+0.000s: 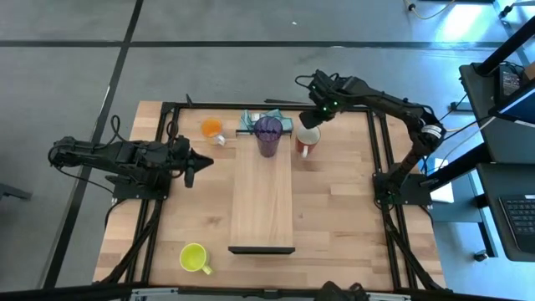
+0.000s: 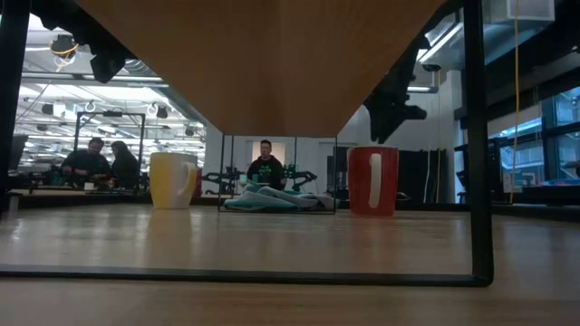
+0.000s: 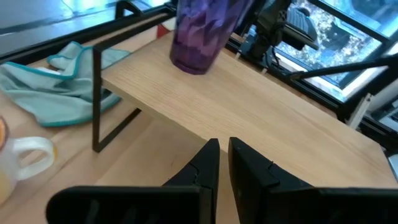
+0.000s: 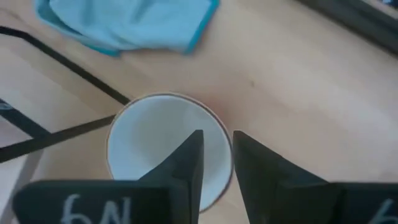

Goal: Stack small to large cups/mugs on shelf
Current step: Put the brown cup on the shelf

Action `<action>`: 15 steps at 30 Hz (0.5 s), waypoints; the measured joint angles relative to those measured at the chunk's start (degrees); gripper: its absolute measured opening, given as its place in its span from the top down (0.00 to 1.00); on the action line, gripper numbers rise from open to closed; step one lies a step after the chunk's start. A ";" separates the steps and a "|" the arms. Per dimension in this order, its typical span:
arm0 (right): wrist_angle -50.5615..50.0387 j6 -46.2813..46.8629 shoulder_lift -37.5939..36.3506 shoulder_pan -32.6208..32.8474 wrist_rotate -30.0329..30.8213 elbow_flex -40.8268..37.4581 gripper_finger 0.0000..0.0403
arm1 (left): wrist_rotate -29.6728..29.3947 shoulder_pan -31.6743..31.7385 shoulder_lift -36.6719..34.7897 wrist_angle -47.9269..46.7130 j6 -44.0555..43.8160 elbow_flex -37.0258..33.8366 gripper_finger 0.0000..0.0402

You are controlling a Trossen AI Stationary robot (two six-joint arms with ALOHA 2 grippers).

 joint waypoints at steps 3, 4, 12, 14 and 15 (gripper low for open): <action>-0.56 -5.47 1.40 -1.10 -1.47 0.00 0.78 | -2.39 0.00 0.01 0.00 -0.87 0.00 0.93; -0.97 -7.24 1.93 -1.35 -1.94 0.00 0.78 | -3.45 0.00 0.01 0.00 -1.28 0.00 0.93; -1.60 -19.33 3.42 -1.58 -1.73 -0.02 0.78 | -10.15 0.30 0.02 0.55 -5.36 0.02 0.93; -1.59 -20.60 3.42 -1.62 -1.86 -0.02 0.78 | -10.40 1.06 0.02 0.57 -5.78 0.02 0.93; -1.59 -20.75 3.42 -1.62 -2.06 -0.02 0.78 | -10.40 1.45 0.01 0.57 -6.31 0.02 0.93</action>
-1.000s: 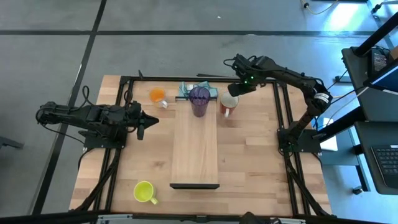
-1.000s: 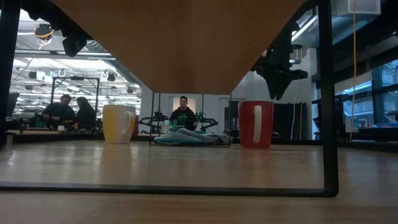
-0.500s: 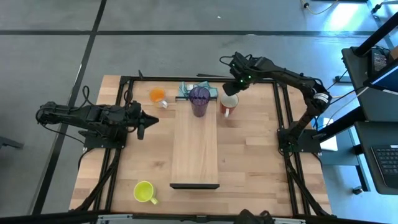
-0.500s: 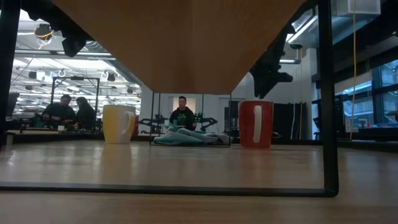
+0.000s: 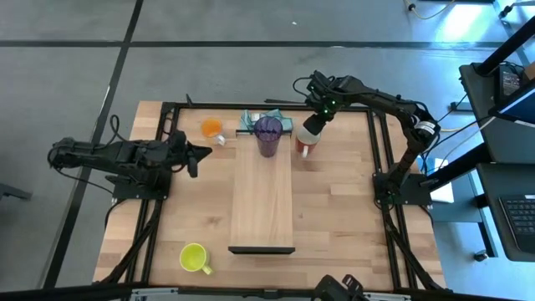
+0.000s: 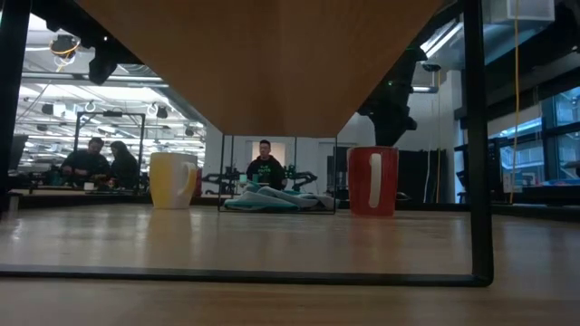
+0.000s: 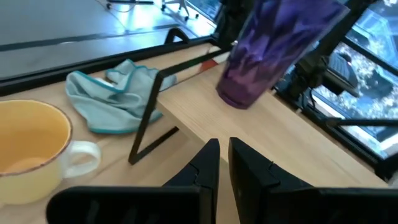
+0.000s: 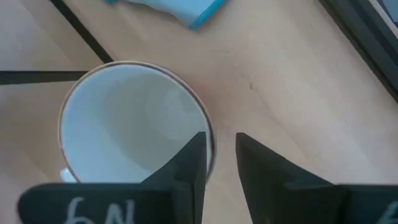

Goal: Stack small to large cups/mugs on shelf
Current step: Put the brown cup on the shelf

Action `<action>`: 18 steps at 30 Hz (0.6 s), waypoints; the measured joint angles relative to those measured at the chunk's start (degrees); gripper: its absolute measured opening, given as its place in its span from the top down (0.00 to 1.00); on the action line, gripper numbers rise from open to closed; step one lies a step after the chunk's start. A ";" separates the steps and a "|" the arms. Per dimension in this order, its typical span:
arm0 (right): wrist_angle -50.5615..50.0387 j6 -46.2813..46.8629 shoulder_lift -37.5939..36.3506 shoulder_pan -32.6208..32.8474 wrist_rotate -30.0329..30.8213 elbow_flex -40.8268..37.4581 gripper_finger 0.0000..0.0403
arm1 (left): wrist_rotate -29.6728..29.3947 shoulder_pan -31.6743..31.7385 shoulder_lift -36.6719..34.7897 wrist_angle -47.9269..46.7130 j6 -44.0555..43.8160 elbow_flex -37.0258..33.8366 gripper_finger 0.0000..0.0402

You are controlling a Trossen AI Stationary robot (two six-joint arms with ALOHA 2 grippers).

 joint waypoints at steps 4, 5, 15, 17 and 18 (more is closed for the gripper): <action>0.00 -1.36 0.00 0.00 -0.51 0.00 0.78 | 0.00 1.32 0.00 0.00 -1.01 0.00 0.93; 0.00 -1.44 0.00 0.00 -1.13 0.00 0.78 | 0.01 1.61 0.00 0.00 -1.01 0.00 0.93; 0.62 -3.76 0.01 0.00 -3.02 0.00 0.78 | 0.00 3.37 0.01 0.02 -1.03 0.00 0.93; 0.98 -4.54 0.24 0.00 -1.83 0.00 0.78 | -0.01 3.43 -0.01 0.02 -1.03 0.00 0.93; 0.98 -4.94 0.42 -0.03 -1.47 0.00 0.78 | -0.03 3.43 0.01 0.02 -1.03 0.00 0.93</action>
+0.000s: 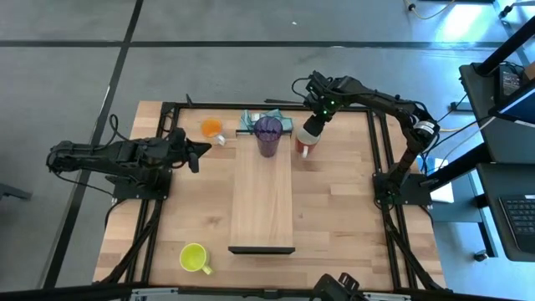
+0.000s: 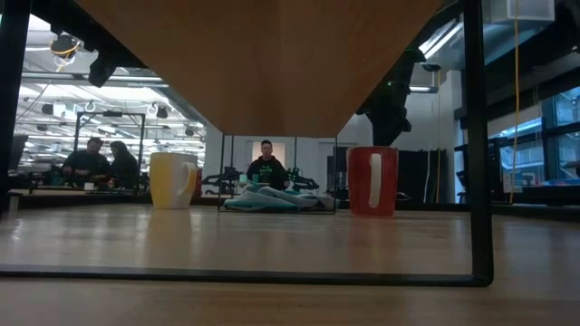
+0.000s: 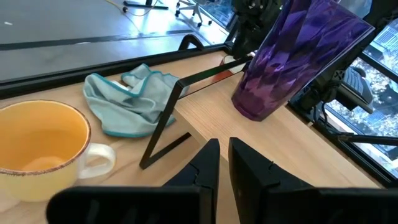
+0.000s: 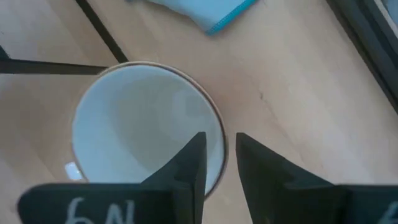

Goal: Stack small to large cups/mugs on shelf
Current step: Put the brown cup on the shelf

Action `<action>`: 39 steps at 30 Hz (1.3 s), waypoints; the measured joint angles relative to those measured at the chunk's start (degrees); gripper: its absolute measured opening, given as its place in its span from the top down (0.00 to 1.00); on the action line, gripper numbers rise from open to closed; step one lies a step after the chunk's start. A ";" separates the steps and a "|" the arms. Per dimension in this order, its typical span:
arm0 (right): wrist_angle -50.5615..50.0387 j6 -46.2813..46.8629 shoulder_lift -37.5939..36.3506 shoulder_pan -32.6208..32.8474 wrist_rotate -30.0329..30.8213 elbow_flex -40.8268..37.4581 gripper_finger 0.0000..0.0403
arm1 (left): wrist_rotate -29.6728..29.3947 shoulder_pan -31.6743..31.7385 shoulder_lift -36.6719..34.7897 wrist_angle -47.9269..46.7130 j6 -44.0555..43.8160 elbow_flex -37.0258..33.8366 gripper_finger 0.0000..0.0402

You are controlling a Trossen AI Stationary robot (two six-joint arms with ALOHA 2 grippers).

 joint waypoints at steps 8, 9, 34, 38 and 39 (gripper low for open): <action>0.01 -0.77 2.52 -0.08 -0.03 -0.01 0.78 | -0.08 0.00 0.00 0.00 0.00 0.00 0.93; 0.00 -0.76 2.54 -0.08 -0.03 -0.04 0.78 | -0.08 0.00 0.00 0.00 0.02 0.00 0.93; -13.31 21.74 0.50 1.82 2.58 -0.11 0.94 | 2.56 -0.01 -0.01 -0.22 1.95 0.00 0.93; -15.48 29.27 -2.37 4.51 4.61 -0.11 0.96 | 2.89 -0.01 -0.01 -0.24 2.37 0.00 0.93; -15.95 31.44 -3.24 5.28 4.62 -0.11 0.96 | 2.92 -0.02 -0.02 -0.24 2.94 0.00 0.93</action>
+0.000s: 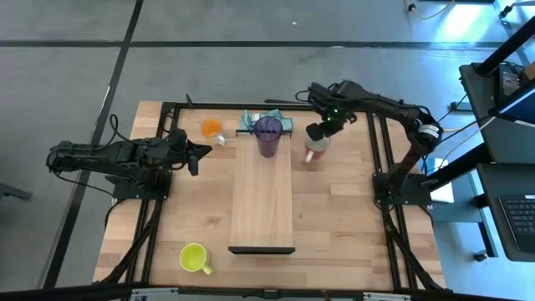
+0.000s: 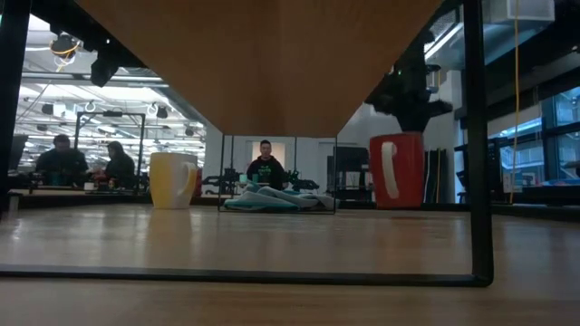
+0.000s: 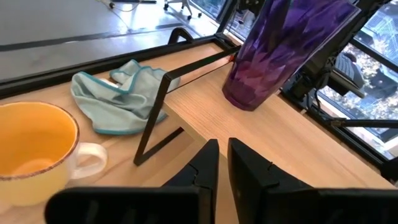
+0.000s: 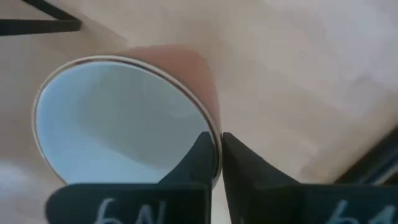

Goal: Stack small to large cups/mugs on shelf
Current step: Put the brown cup on the shelf

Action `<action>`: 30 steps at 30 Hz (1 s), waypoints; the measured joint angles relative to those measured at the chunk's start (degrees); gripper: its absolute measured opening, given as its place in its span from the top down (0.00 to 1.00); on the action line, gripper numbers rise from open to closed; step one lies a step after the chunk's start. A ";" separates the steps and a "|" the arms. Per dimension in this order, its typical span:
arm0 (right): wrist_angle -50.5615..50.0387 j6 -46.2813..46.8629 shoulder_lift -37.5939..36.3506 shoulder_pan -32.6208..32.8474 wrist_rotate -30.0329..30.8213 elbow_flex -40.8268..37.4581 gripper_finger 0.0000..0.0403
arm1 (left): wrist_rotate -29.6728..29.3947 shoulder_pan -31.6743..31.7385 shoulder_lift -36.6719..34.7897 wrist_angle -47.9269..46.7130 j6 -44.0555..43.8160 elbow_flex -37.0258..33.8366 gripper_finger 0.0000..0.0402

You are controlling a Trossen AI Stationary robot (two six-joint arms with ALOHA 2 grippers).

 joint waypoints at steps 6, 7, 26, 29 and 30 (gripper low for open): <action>-2.72 11.48 -3.76 5.52 -0.26 0.02 0.93 | 1.24 0.00 0.00 -0.07 2.08 0.00 0.93; -3.64 12.79 -4.07 6.48 -0.26 0.02 0.93 | 1.76 0.00 0.01 -0.20 2.10 0.00 0.93; -9.64 42.09 -18.58 25.68 -0.67 0.05 0.96 | 5.64 -0.02 0.02 -1.50 3.70 0.00 0.93; -9.43 47.63 -19.25 31.58 -0.37 1.61 0.96 | 5.64 -0.02 0.02 -1.51 3.70 0.00 0.93; -9.15 49.35 -19.21 33.45 0.10 2.59 0.96 | 5.64 -0.02 0.02 -1.49 3.70 0.00 0.93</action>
